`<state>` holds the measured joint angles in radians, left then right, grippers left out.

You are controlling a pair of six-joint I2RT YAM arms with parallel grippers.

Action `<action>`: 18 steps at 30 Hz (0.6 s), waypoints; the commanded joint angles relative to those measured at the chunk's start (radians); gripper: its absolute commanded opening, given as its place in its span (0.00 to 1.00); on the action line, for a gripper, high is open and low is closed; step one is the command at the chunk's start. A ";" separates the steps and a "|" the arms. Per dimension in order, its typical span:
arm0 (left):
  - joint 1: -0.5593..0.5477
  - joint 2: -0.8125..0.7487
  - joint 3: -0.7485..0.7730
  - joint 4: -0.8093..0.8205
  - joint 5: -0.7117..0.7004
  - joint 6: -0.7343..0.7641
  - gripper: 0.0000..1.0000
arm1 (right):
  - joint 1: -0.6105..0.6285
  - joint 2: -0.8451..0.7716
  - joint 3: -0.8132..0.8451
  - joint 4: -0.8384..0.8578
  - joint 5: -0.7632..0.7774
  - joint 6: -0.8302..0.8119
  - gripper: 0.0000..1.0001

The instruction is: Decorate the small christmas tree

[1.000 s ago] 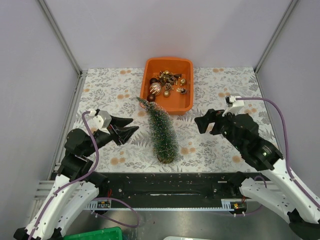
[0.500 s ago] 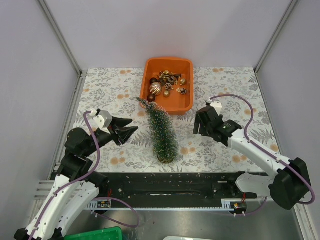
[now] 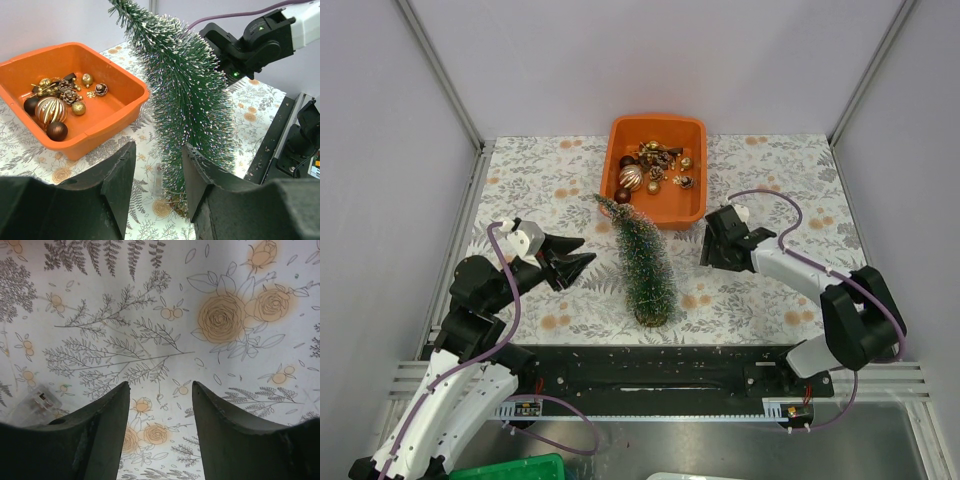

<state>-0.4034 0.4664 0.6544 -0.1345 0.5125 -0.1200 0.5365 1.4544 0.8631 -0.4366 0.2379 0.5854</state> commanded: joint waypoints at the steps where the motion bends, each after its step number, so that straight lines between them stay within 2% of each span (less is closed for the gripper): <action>1: 0.009 -0.011 0.033 0.033 0.001 0.011 0.46 | -0.035 0.046 0.062 0.071 -0.060 -0.022 0.59; 7: 0.011 -0.017 0.025 0.026 -0.009 0.017 0.46 | -0.063 0.107 0.057 0.108 -0.129 -0.030 0.49; 15: 0.015 -0.023 0.019 0.024 -0.020 0.022 0.46 | -0.067 0.138 0.050 0.127 -0.175 -0.035 0.47; 18: 0.017 -0.023 0.019 0.021 -0.023 0.022 0.46 | -0.073 0.142 0.051 0.130 -0.178 -0.035 0.42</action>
<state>-0.3954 0.4572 0.6544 -0.1352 0.5041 -0.1081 0.4755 1.5909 0.8898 -0.3473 0.0814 0.5617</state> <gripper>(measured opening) 0.460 0.458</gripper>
